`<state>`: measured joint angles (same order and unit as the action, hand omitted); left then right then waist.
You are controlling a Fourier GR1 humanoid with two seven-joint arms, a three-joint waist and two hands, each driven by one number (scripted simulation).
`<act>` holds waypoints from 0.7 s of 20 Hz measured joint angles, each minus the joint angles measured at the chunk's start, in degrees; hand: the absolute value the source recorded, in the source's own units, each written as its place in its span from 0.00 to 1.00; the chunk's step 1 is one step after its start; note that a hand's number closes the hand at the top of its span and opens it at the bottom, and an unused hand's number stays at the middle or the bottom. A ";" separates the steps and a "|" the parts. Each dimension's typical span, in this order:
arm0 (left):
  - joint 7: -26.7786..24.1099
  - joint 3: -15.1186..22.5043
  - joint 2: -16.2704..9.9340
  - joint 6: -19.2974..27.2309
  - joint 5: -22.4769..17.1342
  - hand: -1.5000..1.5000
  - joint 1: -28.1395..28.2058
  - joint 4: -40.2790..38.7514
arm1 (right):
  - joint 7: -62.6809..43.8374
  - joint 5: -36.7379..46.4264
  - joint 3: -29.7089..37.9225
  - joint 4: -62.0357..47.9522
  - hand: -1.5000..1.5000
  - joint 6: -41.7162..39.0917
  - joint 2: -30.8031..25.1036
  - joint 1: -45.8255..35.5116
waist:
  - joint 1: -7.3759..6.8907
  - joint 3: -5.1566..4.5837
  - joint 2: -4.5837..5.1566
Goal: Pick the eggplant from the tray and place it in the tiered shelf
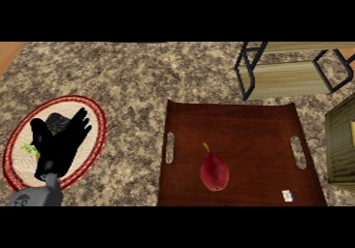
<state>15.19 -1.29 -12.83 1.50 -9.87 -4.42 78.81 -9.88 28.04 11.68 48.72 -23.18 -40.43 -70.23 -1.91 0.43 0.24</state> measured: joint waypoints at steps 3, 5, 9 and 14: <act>0.57 -0.13 -0.17 -0.28 -0.02 0.50 0.11 0.54 | 3.51 2.34 -0.89 -4.79 1.00 2.85 0.38 -1.06 | -0.04 -0.10 0.09; 0.60 -0.35 -0.19 -0.59 -0.15 0.50 0.09 0.38 | 5.31 3.30 -1.04 -7.54 1.00 4.18 0.56 -1.96 | 0.03 -0.09 0.07; 0.88 -0.44 0.22 -0.40 0.10 0.50 -0.37 0.10 | 9.59 4.66 -0.81 -12.85 1.00 7.40 1.03 -3.82 | -0.15 0.00 0.11; 0.02 -0.16 0.77 -0.13 0.94 0.50 0.33 0.68 | 13.63 5.77 -0.87 -17.77 1.00 8.28 1.16 -5.81 | -0.09 -0.03 0.07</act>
<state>15.21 -1.44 -12.05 1.37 -8.93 -4.09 79.48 3.74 33.81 10.81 30.95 -14.90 -39.26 -76.04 -2.00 0.40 0.31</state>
